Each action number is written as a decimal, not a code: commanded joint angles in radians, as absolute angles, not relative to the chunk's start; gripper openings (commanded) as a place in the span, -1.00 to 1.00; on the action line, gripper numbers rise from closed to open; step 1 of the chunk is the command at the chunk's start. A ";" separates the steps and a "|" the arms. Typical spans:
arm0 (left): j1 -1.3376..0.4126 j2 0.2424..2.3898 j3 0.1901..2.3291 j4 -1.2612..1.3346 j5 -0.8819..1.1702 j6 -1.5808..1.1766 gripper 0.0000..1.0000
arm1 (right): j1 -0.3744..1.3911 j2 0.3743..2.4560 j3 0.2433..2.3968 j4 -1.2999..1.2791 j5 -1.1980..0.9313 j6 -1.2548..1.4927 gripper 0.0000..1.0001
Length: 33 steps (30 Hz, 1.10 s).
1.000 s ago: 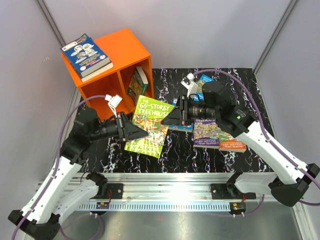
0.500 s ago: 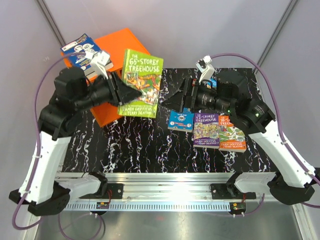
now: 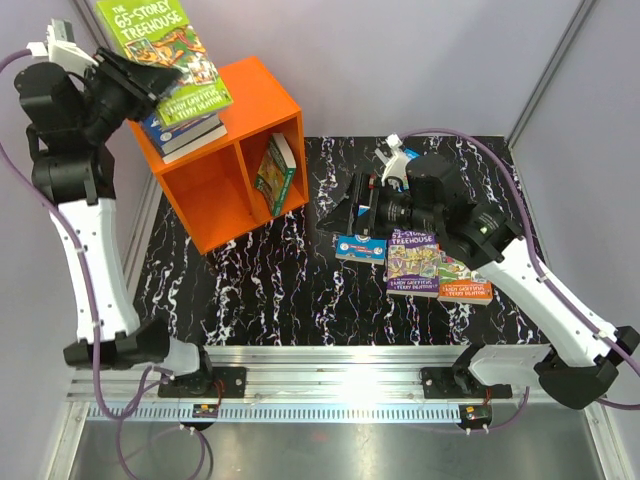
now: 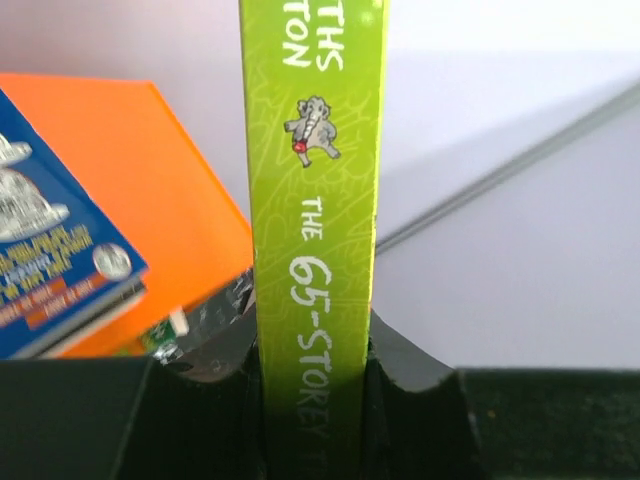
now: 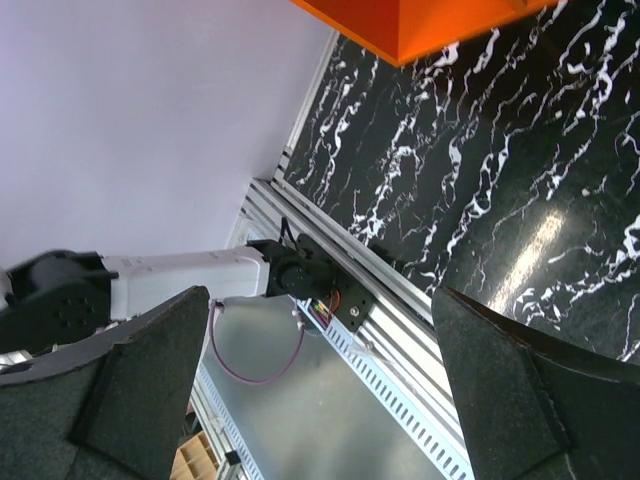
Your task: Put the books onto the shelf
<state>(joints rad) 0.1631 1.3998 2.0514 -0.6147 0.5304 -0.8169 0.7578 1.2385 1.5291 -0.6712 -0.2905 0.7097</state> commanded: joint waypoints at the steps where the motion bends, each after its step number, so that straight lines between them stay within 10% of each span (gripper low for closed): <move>1: 0.242 1.482 2.114 -0.367 0.609 -0.997 -1.00 | 0.756 1.184 1.505 -0.633 -0.302 0.735 0.99; 24: 0.308 1.681 2.246 -0.761 0.568 -0.849 -0.94 | 0.739 1.207 1.491 -0.666 -0.308 0.701 1.00; 29: 0.307 1.674 2.252 -0.842 0.525 -0.787 -0.56 | 0.739 1.209 1.480 -0.663 -0.311 0.707 1.00; 33: 0.308 1.675 2.260 -0.844 0.522 -0.779 0.19 | 0.738 1.212 1.477 -0.666 -0.316 0.710 1.00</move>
<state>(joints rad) 0.3050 1.7271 2.2082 -0.8459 0.5323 -0.8276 0.7456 1.2140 1.4803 -0.6857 -0.3004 0.7139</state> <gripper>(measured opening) 0.526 0.994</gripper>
